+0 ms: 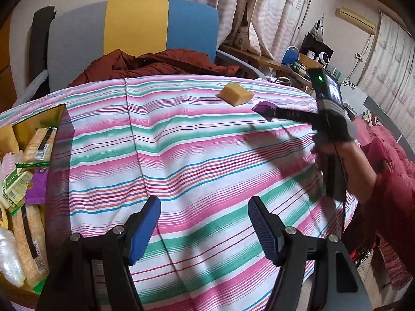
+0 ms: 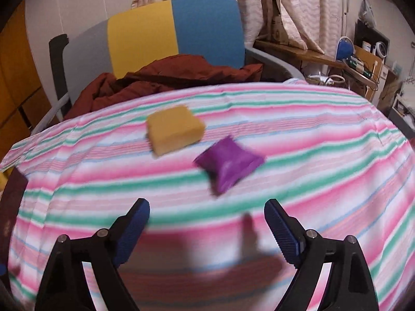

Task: Organize objects
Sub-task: 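Move both tools toward the last yellow sponge and purple packet, then grasp the purple packet with the right tool while the left tool grasps the yellow sponge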

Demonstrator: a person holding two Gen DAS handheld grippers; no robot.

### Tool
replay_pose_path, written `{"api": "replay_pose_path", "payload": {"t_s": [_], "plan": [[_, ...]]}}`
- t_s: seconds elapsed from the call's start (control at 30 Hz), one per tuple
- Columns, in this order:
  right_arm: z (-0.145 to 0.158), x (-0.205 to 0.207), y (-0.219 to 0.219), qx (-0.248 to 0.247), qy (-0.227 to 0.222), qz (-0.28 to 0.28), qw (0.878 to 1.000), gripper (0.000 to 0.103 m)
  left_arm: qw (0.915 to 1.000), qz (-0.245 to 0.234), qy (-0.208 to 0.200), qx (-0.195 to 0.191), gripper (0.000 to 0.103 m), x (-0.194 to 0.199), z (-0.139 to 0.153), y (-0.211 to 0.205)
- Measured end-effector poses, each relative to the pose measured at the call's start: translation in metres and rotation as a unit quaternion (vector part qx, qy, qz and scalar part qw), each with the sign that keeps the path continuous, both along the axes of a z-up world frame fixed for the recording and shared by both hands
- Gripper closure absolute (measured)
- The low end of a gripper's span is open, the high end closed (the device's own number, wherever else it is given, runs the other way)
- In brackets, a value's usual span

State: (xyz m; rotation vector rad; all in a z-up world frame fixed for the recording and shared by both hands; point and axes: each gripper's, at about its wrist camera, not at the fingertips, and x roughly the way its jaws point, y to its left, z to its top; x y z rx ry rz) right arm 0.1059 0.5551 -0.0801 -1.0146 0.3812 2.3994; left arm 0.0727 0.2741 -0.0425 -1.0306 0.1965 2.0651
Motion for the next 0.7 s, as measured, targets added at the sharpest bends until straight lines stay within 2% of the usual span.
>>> {"api": "replay_pose_path", "payload": {"t_s": [0.17, 0.37, 0.43, 0.57, 0.63, 0.67, 0.7], "plan": [[0.003, -0.026, 0.027, 0.025, -0.014, 0.009, 1.0, 0.012, 1.0, -0.007, 0.0, -0.005, 0.032, 0.001, -0.001, 0.004], [-0.007, -0.047, 0.037, 0.067, -0.035, 0.048, 0.996, 0.013, 0.9999, -0.008, -0.002, -0.01, 0.032, -0.003, -0.001, 0.009], [-0.014, -0.049, 0.041, 0.054, -0.04, 0.049, 0.997, 0.017, 0.9999, -0.007, -0.004, -0.011, 0.032, -0.005, -0.002, 0.011], [-0.023, -0.048, 0.051, 0.023, -0.041, 0.046, 0.998, 0.038, 0.9998, -0.012, -0.006, -0.015, 0.032, -0.007, -0.004, 0.021], [-0.025, -0.047, 0.053, 0.013, -0.036, 0.05, 0.998, 0.041, 0.9997, -0.016, -0.006, -0.015, 0.032, -0.008, -0.003, 0.027], [-0.025, -0.047, 0.052, 0.013, -0.035, 0.05, 0.998, 0.047, 0.9997, -0.018, -0.006, -0.017, 0.032, -0.008, -0.003, 0.031], [-0.026, -0.047, 0.051, 0.014, -0.035, 0.051, 0.998, 0.047, 0.9996, -0.019, -0.005, -0.018, 0.032, -0.008, -0.003, 0.034]]}}
